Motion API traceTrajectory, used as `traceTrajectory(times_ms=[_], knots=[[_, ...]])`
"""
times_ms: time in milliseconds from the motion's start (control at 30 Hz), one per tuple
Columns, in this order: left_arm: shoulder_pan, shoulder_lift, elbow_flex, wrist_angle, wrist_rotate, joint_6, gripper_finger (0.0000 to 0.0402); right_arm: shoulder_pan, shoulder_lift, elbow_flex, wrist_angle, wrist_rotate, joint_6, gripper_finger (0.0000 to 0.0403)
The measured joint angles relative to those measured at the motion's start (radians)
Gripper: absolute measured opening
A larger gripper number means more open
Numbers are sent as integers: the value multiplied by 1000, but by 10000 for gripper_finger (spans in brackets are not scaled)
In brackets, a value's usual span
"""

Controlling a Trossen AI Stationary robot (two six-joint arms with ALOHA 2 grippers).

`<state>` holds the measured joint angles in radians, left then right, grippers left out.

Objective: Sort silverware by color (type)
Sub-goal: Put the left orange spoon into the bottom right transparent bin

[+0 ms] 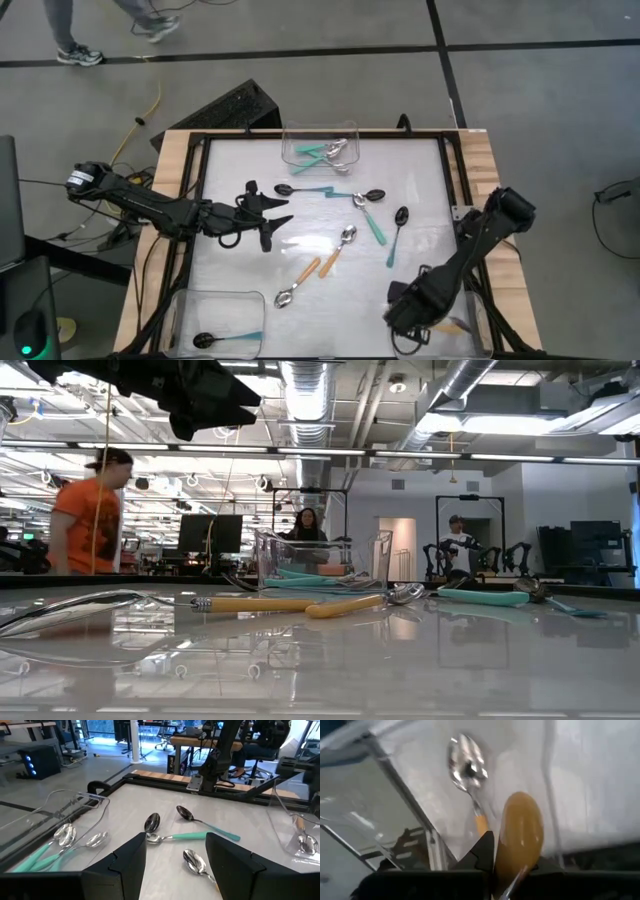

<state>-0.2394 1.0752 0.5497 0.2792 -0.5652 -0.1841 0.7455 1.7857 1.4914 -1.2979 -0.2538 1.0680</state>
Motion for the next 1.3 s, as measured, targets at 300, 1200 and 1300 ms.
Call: traceTrajectory(times_ms=[300, 1200, 1300], knots=[[0, 0, 0, -6, 0, 0, 190, 63, 3, 0, 53, 223, 1, 45], [0, 0, 0, -5, -11, 2, 190, 99, 3, -109, 156, 173, -3, 45], [0, 0, 0, -5, -13, 2, 190, 103, 3, -143, 212, 173, 1, 45]])
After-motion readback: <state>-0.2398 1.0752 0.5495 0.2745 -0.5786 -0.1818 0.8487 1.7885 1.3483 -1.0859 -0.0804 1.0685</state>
